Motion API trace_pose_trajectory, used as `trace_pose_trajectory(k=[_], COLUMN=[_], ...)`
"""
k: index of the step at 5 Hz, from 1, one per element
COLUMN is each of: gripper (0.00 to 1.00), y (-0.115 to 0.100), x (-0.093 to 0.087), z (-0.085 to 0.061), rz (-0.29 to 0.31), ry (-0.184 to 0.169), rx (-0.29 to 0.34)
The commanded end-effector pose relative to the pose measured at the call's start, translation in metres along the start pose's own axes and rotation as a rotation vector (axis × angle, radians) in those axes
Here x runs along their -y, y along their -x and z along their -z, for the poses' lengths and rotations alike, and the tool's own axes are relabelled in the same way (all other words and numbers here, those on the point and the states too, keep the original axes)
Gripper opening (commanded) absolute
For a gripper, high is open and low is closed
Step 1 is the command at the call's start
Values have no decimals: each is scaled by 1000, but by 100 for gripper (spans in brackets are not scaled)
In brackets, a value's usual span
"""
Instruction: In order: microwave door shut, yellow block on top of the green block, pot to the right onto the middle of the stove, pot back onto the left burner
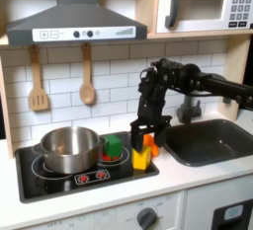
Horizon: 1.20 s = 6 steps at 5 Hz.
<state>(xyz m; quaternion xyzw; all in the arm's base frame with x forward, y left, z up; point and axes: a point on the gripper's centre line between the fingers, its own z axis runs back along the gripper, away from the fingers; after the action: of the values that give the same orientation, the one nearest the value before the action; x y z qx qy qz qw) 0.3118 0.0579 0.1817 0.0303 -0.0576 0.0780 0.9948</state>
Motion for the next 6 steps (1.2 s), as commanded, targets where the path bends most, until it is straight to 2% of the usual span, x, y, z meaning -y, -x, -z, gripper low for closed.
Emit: trace_pose_trajectory(k=[1,2,4,6], gripper=[100,100,100,100], y=[-7,-8,-9,-3], x=[-1,-1,-2,-2], z=[3,5,14,18], rz=[-38,-53,-46,-36], ry=[-2,0,-10,-15], rx=[8,8,1,-9])
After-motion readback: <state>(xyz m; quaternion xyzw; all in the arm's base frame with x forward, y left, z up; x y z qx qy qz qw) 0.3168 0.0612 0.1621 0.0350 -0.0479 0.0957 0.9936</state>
